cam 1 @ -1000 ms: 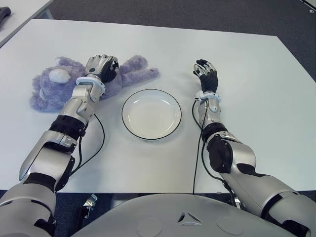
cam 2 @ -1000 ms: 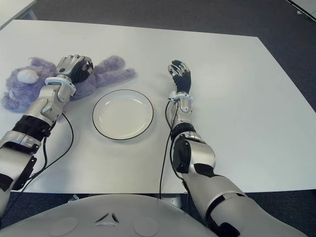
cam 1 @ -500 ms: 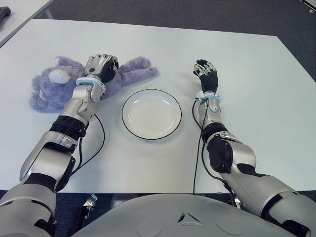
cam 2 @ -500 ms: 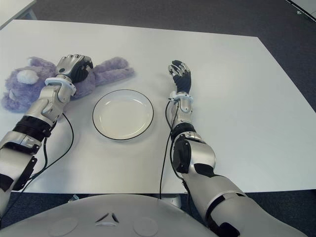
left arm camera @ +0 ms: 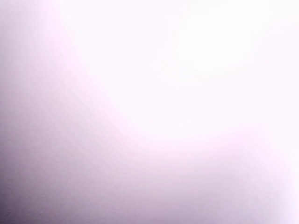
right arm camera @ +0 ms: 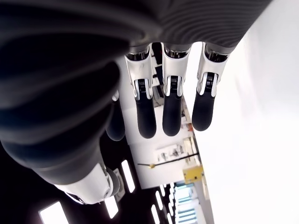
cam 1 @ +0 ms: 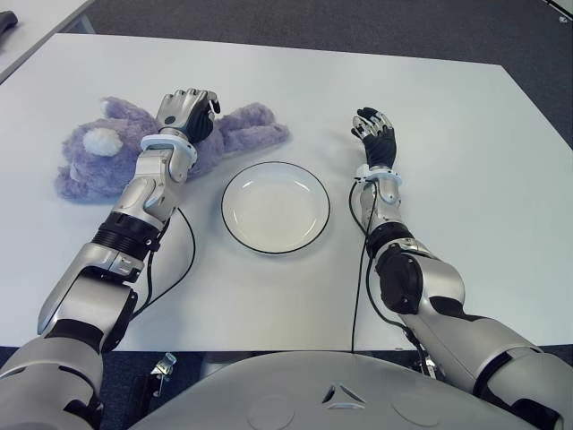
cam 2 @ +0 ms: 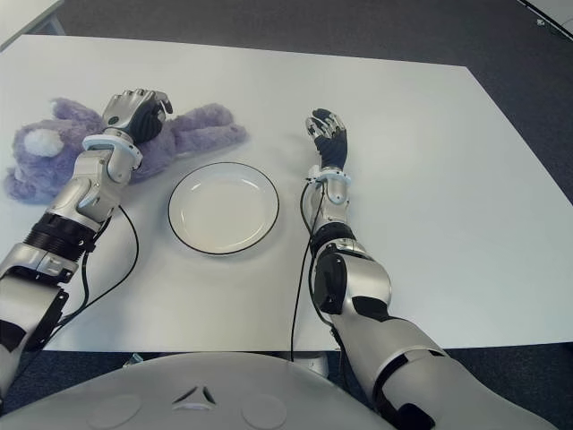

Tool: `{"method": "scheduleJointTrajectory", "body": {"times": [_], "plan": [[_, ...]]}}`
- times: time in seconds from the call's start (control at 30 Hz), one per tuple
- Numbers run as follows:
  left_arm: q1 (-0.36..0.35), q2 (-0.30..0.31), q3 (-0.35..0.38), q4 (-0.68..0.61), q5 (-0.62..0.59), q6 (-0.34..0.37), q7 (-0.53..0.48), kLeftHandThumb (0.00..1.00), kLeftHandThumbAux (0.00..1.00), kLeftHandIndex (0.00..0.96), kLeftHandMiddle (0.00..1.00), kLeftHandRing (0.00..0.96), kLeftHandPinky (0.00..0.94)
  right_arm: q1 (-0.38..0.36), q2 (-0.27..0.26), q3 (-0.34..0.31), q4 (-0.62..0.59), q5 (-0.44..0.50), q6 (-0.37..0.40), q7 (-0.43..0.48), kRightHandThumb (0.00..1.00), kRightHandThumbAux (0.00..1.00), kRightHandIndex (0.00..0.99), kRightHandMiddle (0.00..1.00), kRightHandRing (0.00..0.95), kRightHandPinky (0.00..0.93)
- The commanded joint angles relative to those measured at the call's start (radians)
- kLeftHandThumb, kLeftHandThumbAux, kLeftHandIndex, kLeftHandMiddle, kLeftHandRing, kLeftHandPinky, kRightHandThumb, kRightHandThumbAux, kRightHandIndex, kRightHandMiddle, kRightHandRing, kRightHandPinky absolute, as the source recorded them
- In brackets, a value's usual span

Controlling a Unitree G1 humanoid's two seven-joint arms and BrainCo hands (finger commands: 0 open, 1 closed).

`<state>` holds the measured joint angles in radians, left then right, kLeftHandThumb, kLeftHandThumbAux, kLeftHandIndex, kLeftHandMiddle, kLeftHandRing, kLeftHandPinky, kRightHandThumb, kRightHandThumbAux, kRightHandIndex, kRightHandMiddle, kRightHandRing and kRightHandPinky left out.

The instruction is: Put the doll into the plate.

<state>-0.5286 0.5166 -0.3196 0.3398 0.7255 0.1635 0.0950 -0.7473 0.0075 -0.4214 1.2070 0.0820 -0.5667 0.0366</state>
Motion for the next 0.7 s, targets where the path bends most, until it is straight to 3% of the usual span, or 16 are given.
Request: {"method": "scheduleJointTrajectory", "body": {"times": [0.03, 0.13, 0.17, 0.3, 0.4, 0.57, 0.6, 0.7], "plan": [[0.032, -0.013, 0.010, -0.088, -0.007, 0.031, -0.060, 0.848, 0.666, 0.409, 0.492, 0.660, 0.404, 0.246, 0.044, -0.023, 0.119, 0.029, 0.005, -0.014, 0.342, 0.824, 0.294, 0.276, 0.253, 0.287], [0.034, -0.009, 0.009, -0.095, -0.006, 0.021, -0.056, 0.848, 0.666, 0.409, 0.491, 0.662, 0.427, 0.246, 0.044, -0.023, 0.120, 0.028, 0.005, -0.017, 0.344, 0.824, 0.306, 0.274, 0.252, 0.286], [0.034, -0.009, 0.007, -0.102, -0.003, 0.021, -0.055, 0.848, 0.666, 0.409, 0.492, 0.670, 0.509, 0.246, 0.045, -0.024, 0.120, 0.029, 0.005, -0.016, 0.345, 0.825, 0.310, 0.275, 0.253, 0.285], [0.030, -0.012, 0.004, -0.115, 0.007, 0.023, -0.049, 0.847, 0.667, 0.403, 0.496, 0.687, 0.489, 0.245, 0.047, -0.025, 0.120, 0.031, 0.004, -0.013, 0.350, 0.834, 0.313, 0.280, 0.260, 0.290], [0.027, -0.013, 0.004, -0.130, 0.014, 0.027, -0.043, 0.847, 0.668, 0.403, 0.496, 0.679, 0.395, 0.246, 0.047, -0.024, 0.120, 0.030, 0.007, -0.012, 0.341, 0.832, 0.302, 0.277, 0.258, 0.279], [0.027, -0.011, 0.005, -0.145, 0.015, 0.028, -0.043, 0.847, 0.668, 0.403, 0.496, 0.672, 0.328, 0.247, 0.046, -0.019, 0.121, 0.025, 0.009, -0.016, 0.325, 0.831, 0.297, 0.275, 0.256, 0.280], [0.027, -0.010, 0.006, -0.150, 0.015, 0.027, -0.042, 0.847, 0.668, 0.403, 0.496, 0.677, 0.415, 0.247, 0.045, -0.017, 0.121, 0.022, 0.010, -0.019, 0.321, 0.826, 0.294, 0.276, 0.256, 0.279], [0.026, -0.009, 0.007, -0.156, 0.015, 0.025, -0.040, 0.847, 0.668, 0.403, 0.496, 0.679, 0.444, 0.247, 0.044, -0.014, 0.121, 0.019, 0.010, -0.022, 0.316, 0.826, 0.292, 0.277, 0.256, 0.279]]}}
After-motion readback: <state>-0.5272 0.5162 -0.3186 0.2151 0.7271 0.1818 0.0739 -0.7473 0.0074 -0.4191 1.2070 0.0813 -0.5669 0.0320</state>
